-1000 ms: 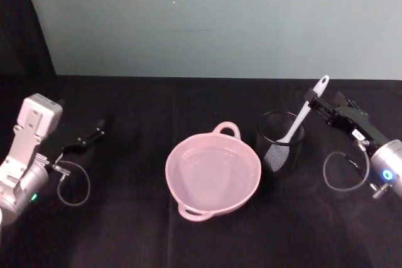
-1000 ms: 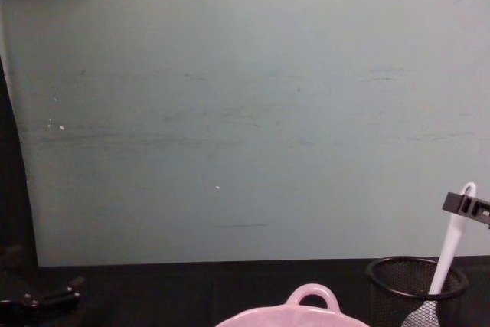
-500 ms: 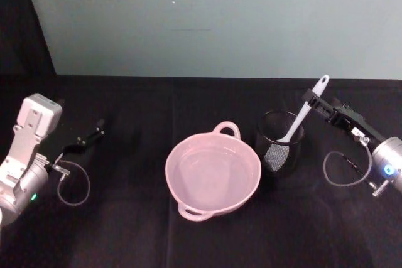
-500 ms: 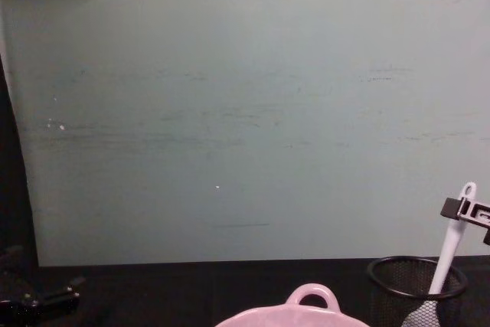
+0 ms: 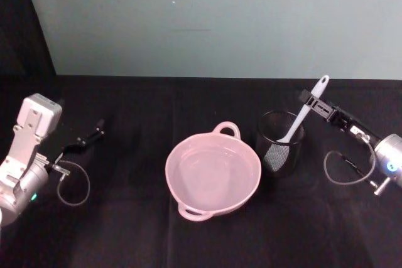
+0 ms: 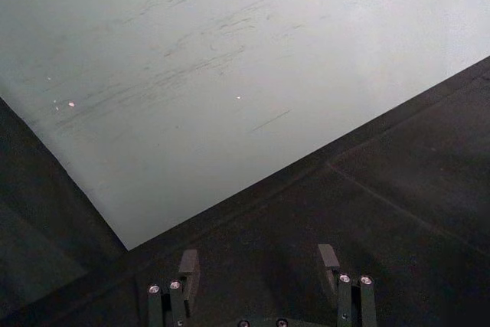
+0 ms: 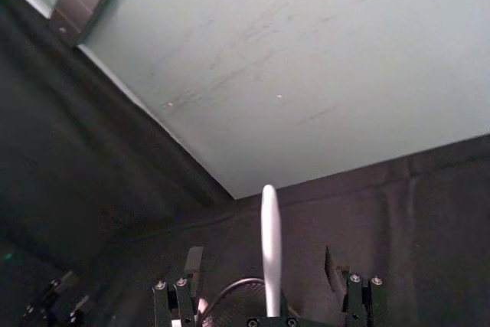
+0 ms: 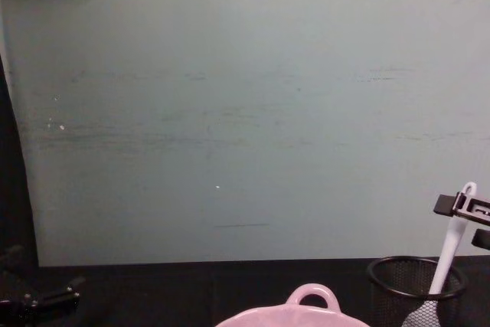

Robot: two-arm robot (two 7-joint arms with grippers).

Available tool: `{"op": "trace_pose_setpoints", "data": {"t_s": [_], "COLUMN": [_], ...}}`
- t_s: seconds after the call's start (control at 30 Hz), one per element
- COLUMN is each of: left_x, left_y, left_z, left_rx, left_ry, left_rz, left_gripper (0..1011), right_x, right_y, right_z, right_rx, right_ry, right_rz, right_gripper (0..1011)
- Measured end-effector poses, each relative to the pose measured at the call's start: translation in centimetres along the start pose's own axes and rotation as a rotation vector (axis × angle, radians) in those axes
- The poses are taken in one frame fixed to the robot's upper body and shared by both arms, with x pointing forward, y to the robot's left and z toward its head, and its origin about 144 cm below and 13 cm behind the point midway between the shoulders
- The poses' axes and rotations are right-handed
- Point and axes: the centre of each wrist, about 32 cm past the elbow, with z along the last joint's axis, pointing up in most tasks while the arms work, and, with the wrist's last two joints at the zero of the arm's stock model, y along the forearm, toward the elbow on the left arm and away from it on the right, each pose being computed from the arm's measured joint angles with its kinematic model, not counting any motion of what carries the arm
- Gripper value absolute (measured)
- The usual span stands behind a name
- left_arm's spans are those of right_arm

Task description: Use the one hand to pick up the spoon and stir the clear water in the bowl.

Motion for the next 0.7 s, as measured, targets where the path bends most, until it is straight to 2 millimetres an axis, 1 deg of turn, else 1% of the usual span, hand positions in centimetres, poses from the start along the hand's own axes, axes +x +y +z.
{"op": "trace_pose_setpoints", "data": {"t_s": [0.17, 0.3, 0.57, 0.7], "left_x": [0.0, 0.0, 0.0, 0.0], "left_y": [0.0, 0.0, 0.0, 0.0], "left_z": [0.0, 0.0, 0.0, 0.0], "left_rx": [0.000, 0.000, 0.000, 0.000], "left_ry": [0.000, 0.000, 0.000, 0.000], "left_rz": [0.000, 0.000, 0.000, 0.000], "left_gripper": [1005, 1005, 1005, 1005], "right_x": [0.5, 1.2, 1.8, 1.8], "right_y": [0.1, 0.4, 0.8, 0.9], "right_z": [-0.1, -0.3, -0.4, -0.3], "right_rx": [0.017, 0.031, 0.041, 0.044], "right_ry": [-0.028, -0.061, -0.073, -0.064], "right_rz": [0.038, 0.054, 0.071, 0.080], "right_gripper": [1002, 1002, 1002, 966]}}
